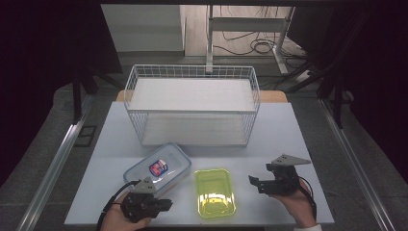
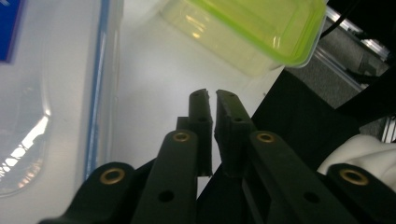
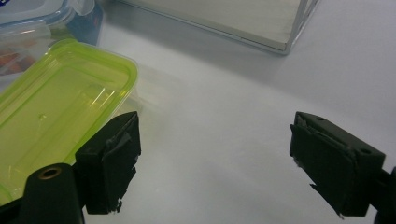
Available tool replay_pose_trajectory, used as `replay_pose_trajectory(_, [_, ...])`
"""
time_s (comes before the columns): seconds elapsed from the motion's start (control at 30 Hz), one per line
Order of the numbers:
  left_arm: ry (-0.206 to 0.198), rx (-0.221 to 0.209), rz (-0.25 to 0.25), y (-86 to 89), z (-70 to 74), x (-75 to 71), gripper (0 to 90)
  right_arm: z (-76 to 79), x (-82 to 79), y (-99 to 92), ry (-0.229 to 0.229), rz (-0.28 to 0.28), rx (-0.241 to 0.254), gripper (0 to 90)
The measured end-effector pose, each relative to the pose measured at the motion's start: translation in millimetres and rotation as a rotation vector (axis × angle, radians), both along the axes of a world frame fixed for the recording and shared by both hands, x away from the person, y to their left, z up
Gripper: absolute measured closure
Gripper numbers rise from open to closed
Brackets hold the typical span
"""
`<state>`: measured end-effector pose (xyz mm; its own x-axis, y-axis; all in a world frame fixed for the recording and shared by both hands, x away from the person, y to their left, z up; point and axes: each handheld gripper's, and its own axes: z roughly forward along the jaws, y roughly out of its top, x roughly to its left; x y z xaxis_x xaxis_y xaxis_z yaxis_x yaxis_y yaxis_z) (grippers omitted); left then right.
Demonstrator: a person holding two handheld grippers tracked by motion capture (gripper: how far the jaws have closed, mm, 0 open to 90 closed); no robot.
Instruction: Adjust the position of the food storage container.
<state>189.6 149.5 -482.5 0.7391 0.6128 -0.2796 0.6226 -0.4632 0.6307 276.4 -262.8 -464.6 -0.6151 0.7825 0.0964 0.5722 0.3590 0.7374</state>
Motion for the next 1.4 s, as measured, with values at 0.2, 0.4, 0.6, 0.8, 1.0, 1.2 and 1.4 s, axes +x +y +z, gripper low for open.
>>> replay_pose_trajectory(0.2, [0.015,0.032,0.017,1.8,-10.4,2.8,89.8,-1.0,0.3,-1.0,0.008,-0.004,-0.002,16.9])
replay_pose_trajectory(0.4, [0.022,0.047,0.035,5.0,-16.3,5.3,90.0,-1.8,0.6,-0.2,0.011,-0.005,-0.007,16.8])
replay_pose_trajectory(0.6, [0.021,0.056,0.052,9.6,-17.7,6.1,90.0,-2.6,0.5,0.5,0.017,-0.003,-0.009,16.8])
replay_pose_trajectory(0.8, [0.018,0.056,0.079,16.8,-18.9,7.2,90.0,-2.9,0.6,0.5,0.017,0.000,-0.010,16.8])
replay_pose_trajectory(1.0, [0.029,0.047,0.071,21.0,-18.9,7.6,90.0,-2.9,0.4,1.2,0.020,-0.001,-0.012,16.8])
replay_pose_trajectory(1.2, [0.028,0.048,0.088,25.1,-19.3,9.3,90.0,-2.7,0.1,1.6,0.021,0.002,-0.013,16.8])
replay_pose_trajectory(1.4, [0.029,0.058,0.112,34.5,-19.4,12.9,90.0,-2.9,0.2,1.5,0.023,0.002,-0.014,16.8])
